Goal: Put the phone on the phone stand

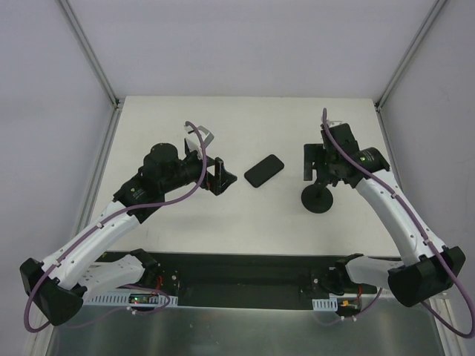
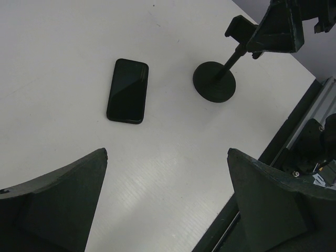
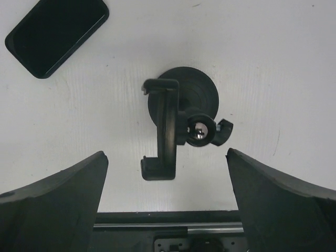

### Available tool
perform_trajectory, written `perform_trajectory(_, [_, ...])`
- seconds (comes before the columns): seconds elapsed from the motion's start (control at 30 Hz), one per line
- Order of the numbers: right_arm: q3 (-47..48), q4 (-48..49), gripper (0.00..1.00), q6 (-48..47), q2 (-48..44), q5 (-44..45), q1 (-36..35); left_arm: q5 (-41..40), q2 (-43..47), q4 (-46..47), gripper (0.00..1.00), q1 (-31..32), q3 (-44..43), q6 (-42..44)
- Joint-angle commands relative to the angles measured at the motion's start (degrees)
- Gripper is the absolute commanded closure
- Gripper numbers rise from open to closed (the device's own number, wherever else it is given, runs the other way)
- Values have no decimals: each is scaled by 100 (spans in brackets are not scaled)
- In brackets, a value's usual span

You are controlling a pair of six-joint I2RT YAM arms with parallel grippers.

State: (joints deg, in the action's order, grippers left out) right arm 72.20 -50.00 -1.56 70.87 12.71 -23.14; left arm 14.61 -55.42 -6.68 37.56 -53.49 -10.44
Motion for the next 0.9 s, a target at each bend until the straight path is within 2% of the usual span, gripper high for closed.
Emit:
perform_trajectory(0.0, [-92, -572, 3, 1286, -486, 899, -199, 121, 163, 96, 4, 50, -108, 59])
perform_trajectory(0.03, [-153, -607, 10, 1464, -539, 961, -226, 147, 146, 88, 4, 50, -109, 51])
perform_trajectory(0.1, [-285, -643, 15, 1946, -636, 1198, -323, 226, 102, 88, 4, 50, -126, 33])
perform_trajectory(0.17, [-408, -398, 24, 2063, -688, 1094, -376, 270, 75, 96, 4, 50, -126, 24])
perform_trajectory(0.23, [-532, -187, 28, 2134, -689, 1067, -437, 288, 75, 88, 4, 50, -126, 24])
perform_trajectory(0.4, [-593, 76, 31, 2046, -487, 1199, -446, 244, 66, 88, 4, 50, -117, 42])
perform_trajectory(0.6, [-734, 463, 46, 1958, -311, 1181, -446, 262, 40, 88, 4, 50, -135, 50])
perform_trajectory(0.77, [-760, 588, 49, 1897, -118, 1128, -446, 288, 22, 79, 4, 58, -126, 42])
perform_trajectory(0.87, [-769, 667, 55, 1809, -56, 1146, -446, 297, 5, 79, 4, 50, -135, 51])
